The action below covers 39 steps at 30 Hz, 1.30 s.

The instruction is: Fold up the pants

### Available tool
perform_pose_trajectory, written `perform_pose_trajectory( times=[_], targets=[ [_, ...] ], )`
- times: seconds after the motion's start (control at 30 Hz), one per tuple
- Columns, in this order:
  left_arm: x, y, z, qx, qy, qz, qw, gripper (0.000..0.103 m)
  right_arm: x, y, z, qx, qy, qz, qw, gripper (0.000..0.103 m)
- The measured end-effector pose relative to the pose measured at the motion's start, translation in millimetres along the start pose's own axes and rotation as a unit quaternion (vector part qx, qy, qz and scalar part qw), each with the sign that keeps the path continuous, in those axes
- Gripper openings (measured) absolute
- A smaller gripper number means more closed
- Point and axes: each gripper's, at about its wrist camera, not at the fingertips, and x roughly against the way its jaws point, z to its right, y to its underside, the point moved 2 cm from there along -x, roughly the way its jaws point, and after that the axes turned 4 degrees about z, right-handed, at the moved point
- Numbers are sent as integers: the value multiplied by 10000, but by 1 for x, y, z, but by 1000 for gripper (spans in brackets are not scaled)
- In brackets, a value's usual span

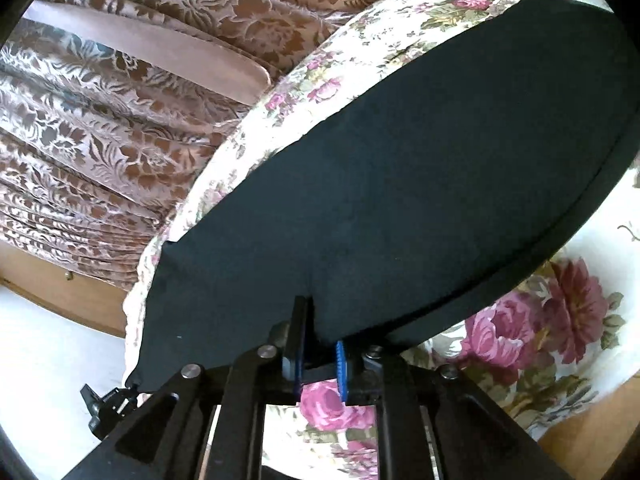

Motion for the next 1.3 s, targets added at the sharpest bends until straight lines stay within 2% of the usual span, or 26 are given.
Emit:
perform_pose_trajectory(
  times=[0.03,0.13,0.17,0.23,0.3,0.37,0.43,0.57,0.67,0.77,0.83,0.9,1.0,1.2,1.27,1.3],
  targets=[
    [-3,0,-3,17,-67,-99,9999,17,-4,1,3,-34,6,-115,9999,15],
    [7,-4,-17,397,85,-37,9992,21,-9,4,14,-153,-75,-234,9996,16],
    [13,-7,-23,484,-4,35,9988,24,-6,4,15,-192,-92,-263,9994,18],
    [31,-14,-39,645,-428,352,9964,25,2,3,13,-115,-40,-346,9993,22],
    [53,-21,-52,834,-701,726,9914,25,13,3,5,202,119,-409,9989,26],
    [67,-23,-56,874,-649,989,9891,23,24,1,-7,589,276,-422,9970,26],
    [75,-24,-44,624,-482,1159,9901,23,36,0,-20,995,411,-335,9936,26],
    [53,-16,10,-279,-245,837,9958,23,34,-6,-57,1480,211,-256,9884,26],
    [28,0,65,-1166,-80,543,9917,23,7,-9,-98,1794,-233,-393,9827,26],
    [3,19,113,-1915,174,289,9809,23,-39,-16,-148,1955,-925,-768,9733,26],
    [-10,31,139,-2288,243,184,9730,23,-77,-23,-180,2107,-1163,-1043,9650,26],
    [-27,43,159,-2518,333,-7,9672,23,-119,-30,-207,2268,-1217,-1336,9570,27],
    [-47,55,175,-2810,237,-165,9593,23,-178,-39,-236,2400,-1148,-1808,9468,28],
    [-66,66,182,-3054,89,-226,9519,25,-256,-42,-257,2590,-821,-2504,9292,29],
    [-67,66,182,-3114,65,-189,9501,25,-269,-40,-262,2577,-954,-2682,9234,29],
    [-69,67,183,-3133,41,-189,9494,25,-271,-38,-264,2574,-1214,-2811,9165,29]
  ],
)
